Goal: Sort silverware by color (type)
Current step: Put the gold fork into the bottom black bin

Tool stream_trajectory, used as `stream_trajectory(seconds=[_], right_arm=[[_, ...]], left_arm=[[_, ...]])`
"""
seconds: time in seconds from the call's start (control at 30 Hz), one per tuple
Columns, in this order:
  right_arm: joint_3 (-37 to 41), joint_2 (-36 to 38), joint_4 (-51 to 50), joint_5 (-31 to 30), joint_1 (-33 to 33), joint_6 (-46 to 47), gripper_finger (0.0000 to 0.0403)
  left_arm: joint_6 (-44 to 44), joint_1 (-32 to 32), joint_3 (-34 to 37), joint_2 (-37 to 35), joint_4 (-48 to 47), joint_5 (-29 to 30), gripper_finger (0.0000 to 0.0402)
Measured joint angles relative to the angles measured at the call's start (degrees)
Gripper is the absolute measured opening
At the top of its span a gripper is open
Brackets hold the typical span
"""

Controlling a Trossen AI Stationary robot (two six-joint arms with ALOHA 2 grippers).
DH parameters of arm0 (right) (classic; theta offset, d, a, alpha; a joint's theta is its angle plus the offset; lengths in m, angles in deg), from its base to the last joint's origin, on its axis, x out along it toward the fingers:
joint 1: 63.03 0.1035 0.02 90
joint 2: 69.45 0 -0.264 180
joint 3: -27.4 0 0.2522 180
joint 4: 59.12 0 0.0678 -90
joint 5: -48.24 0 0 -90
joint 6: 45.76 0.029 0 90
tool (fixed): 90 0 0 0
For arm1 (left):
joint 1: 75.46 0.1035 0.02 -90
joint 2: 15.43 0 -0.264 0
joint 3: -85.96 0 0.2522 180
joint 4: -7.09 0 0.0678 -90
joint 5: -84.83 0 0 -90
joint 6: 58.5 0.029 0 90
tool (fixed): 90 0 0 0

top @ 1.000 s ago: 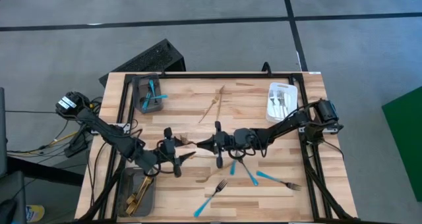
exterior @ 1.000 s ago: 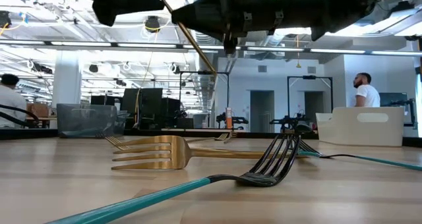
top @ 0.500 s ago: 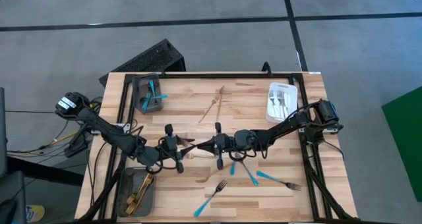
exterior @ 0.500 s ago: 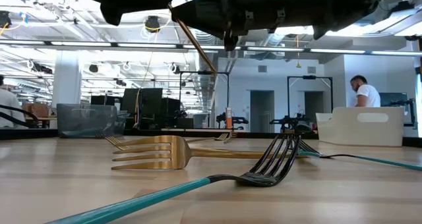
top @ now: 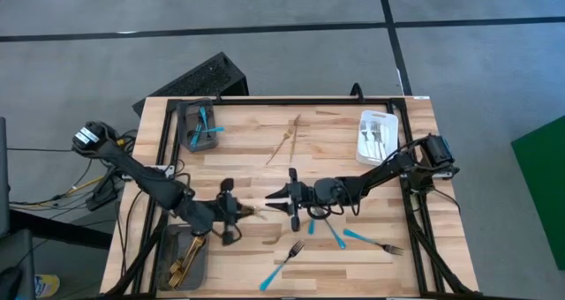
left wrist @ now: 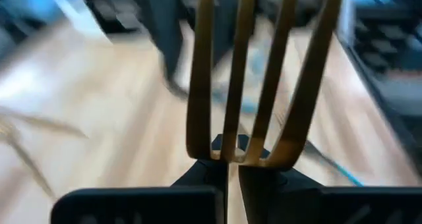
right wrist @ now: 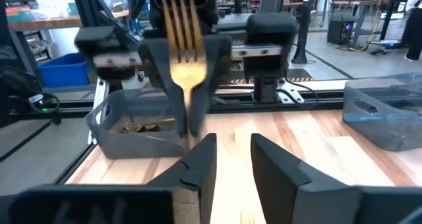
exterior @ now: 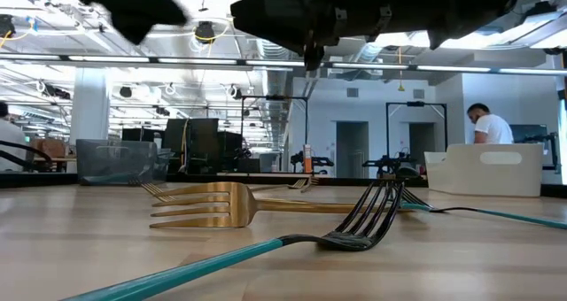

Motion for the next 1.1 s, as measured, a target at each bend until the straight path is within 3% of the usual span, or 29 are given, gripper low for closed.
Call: stream_trajectory(seconds=[0.17,0.3,0.37,0.6,0.83,1.1], right_arm=[[0.00,0.00,-0.63,-0.24,0.47,-0.02,0.0127],[0.00,0.00,-0.81,-0.31,0.38,-0.02,0.0127],[0.00,0.00,-1.23,-0.36,0.38,-0.02,0.0127],[0.00,0.00,-2.12,-0.48,0.36,0.45,0.0127],[0.00,0.00,-5.13,-0.61,0.36,1.68,0.0127],[0.00,0.00,-5.50,-0.61,0.36,2.41,0.0127]], left_arm=[[-16.88,-2.97,-6.49,-2.28,-25.57,-9.97,0.0013],[-28.40,-5.52,-10.17,-2.75,-35.60,-22.75,0.0014],[-32.78,-6.75,-11.67,-2.71,-38.37,-26.17,0.0014],[-39.74,-11.38,-17.47,-2.71,-41.58,-26.83,0.0015],[-48.42,-18.33,-18.57,-2.71,-47.97,-26.22,0.0015],[-61.62,-27.77,-18.57,-2.71,-55.15,-19.43,0.0017]])
